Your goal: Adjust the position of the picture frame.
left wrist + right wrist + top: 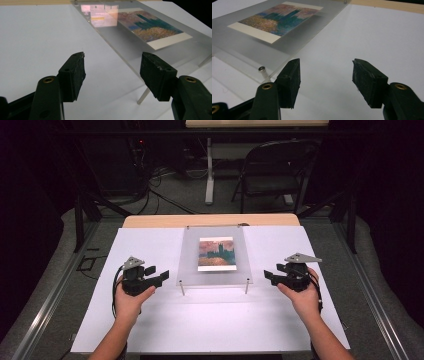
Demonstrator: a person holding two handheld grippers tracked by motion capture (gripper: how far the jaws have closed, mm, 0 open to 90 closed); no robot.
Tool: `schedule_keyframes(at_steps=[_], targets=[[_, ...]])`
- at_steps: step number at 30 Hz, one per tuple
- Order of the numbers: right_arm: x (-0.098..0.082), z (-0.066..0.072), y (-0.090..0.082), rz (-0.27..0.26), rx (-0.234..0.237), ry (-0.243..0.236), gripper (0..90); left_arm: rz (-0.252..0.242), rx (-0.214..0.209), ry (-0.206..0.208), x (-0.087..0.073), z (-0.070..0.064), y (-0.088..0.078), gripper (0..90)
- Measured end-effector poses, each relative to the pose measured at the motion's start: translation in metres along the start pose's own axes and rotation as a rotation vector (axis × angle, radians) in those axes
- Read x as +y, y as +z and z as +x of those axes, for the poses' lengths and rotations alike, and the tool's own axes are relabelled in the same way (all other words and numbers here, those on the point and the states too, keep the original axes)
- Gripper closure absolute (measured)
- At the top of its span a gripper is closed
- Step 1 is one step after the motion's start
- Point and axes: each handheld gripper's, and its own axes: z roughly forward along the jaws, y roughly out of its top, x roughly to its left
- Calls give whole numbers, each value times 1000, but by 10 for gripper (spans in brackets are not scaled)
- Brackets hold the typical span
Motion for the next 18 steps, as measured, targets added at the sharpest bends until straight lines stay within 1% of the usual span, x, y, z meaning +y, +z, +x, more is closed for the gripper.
schedule_keyframes(at_steps=[2,3,4,6,8,10,13,14,15,16,18], targets=[[3,-1,5,-2,-1,0,391,-1,-14,-10,6,1,3,364],[5,-2,11,12,9,9,391,-4,-15,-14,9,2,5,360],[5,-2,11,12,9,9,391,-2,-9,-17,11,2,7,360],[7,-4,17,15,18,18,390,2,-5,-16,16,4,13,355],[11,-7,24,27,8,18,389,4,-1,-28,20,5,19,354],[12,-7,26,28,5,18,389,13,1,-34,24,6,25,354],[20,-10,32,30,3,20,389,17,3,-36,30,7,33,354],[22,-11,34,29,2,20,389,21,-3,-42,32,7,36,354],[26,-11,37,29,1,17,389,17,-4,-45,34,7,39,355],[31,-11,41,29,0,16,389,14,-6,-52,38,8,44,355],[34,-11,43,33,-3,15,389,10,-5,-57,41,8,48,355]])
